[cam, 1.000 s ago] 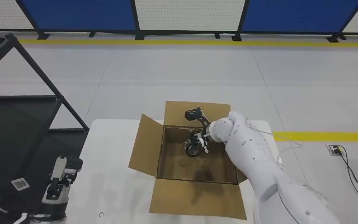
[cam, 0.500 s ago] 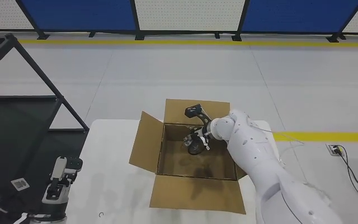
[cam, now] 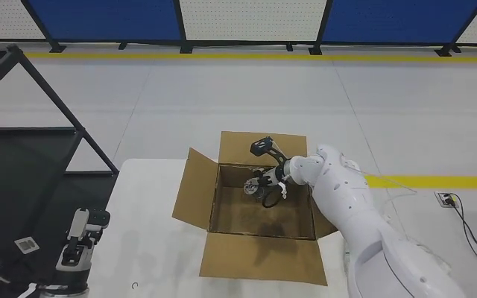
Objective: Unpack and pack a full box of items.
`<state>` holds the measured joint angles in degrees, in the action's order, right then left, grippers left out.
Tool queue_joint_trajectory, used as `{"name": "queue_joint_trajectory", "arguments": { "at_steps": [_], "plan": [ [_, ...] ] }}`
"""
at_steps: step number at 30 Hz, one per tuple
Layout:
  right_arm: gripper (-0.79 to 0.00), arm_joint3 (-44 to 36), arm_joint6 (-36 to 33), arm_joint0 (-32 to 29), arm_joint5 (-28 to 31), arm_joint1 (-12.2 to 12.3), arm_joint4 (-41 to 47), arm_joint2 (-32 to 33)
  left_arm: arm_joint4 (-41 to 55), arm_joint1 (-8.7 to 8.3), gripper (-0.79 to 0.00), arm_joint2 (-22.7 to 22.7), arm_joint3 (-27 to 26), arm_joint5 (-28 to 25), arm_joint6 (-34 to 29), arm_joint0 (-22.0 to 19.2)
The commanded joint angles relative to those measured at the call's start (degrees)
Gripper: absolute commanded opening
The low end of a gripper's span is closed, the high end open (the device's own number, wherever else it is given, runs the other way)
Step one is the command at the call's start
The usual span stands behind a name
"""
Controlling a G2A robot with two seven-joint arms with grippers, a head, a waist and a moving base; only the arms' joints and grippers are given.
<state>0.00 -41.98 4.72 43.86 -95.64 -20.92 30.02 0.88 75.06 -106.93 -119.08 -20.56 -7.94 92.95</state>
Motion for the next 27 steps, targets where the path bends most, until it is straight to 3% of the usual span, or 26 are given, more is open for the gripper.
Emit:
{"name": "queue_joint_trajectory", "arguments": {
  "at_steps": [1, 17, 27],
  "plan": [
    [-0.785, 0.0, 0.3, 0.0, 1.4, 0.2, -0.1, 0.1, 0.0, 0.0, 0.0, 0.0, 0.0, 0.0, 0.0, 0.0],
    [-0.785, 0.0, 3.0, 0.3, 12.1, 1.7, -1.4, 0.5, 0.0, 0.0, 0.0, 0.0, 0.0, 0.0, 0.0, 0.0],
    [-0.785, 0.0, 3.2, 0.4, 12.4, 1.7, -1.5, 0.5, 0.0, 0.0, 0.0, 0.0, 0.0, 0.0, 0.0, 0.0]
  ]
}}
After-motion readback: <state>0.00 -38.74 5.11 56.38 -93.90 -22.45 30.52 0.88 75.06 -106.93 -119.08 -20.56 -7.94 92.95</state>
